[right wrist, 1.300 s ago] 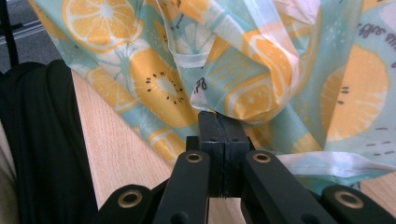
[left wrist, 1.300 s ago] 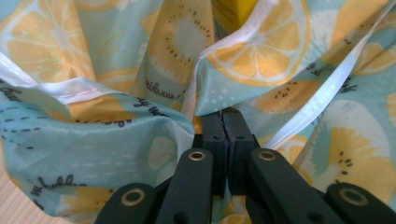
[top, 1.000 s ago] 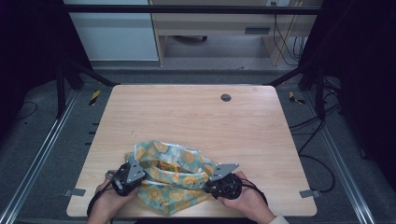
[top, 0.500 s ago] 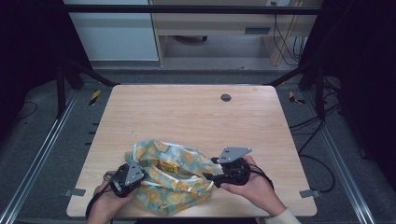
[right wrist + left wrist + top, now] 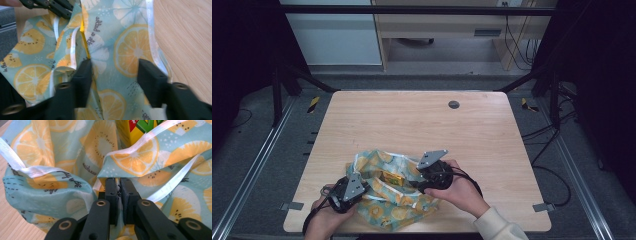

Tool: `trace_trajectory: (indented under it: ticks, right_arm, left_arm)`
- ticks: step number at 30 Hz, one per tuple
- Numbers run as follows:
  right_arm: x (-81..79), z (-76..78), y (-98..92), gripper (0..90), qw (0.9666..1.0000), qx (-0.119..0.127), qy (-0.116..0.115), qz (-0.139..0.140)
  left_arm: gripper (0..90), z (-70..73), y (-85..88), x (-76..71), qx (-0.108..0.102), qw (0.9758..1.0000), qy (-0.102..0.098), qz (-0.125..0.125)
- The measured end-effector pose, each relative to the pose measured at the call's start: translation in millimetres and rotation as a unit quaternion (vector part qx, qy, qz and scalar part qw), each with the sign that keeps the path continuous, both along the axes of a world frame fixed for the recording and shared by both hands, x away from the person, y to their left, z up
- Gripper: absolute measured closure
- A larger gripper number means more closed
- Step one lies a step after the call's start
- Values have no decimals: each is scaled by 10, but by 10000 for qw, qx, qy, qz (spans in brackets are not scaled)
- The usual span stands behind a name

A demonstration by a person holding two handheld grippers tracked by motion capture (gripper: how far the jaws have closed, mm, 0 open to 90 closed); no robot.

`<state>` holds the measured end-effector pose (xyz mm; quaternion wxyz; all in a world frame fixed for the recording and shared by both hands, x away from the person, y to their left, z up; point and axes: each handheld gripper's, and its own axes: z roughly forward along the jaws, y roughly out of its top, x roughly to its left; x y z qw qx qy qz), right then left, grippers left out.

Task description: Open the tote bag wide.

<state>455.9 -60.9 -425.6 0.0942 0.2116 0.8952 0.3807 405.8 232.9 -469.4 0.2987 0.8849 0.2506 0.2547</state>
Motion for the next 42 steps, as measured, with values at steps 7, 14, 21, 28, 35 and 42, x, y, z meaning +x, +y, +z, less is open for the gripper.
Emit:
trace_trajectory:
  ticks: [7,14,21,28,35,42]
  right_arm:
    - [62,62,-18,900,10000,21,9,-37]
    - [213,134,14,900,9998,-15,-72,-161]
    - [571,141,-60,900,9981,131,-17,-600]
    - [741,131,-177,900,9959,179,-14,-892]
    - [970,-38,-221,900,9931,-53,107,-1171]
    - [1142,-178,-235,900,9898,-131,179,-1406]
  left_arm:
    - [862,11,-11,-9,35,10000,-21,-67]
    - [865,18,-13,-11,16,10000,-56,-78]
    - [876,30,-44,-39,-77,9996,-125,-235]
    - [879,6,-89,-45,165,9990,-57,-405]
    - [884,-36,-114,-45,267,9985,103,-476]
    - [890,-52,-121,-46,376,9981,132,-464]
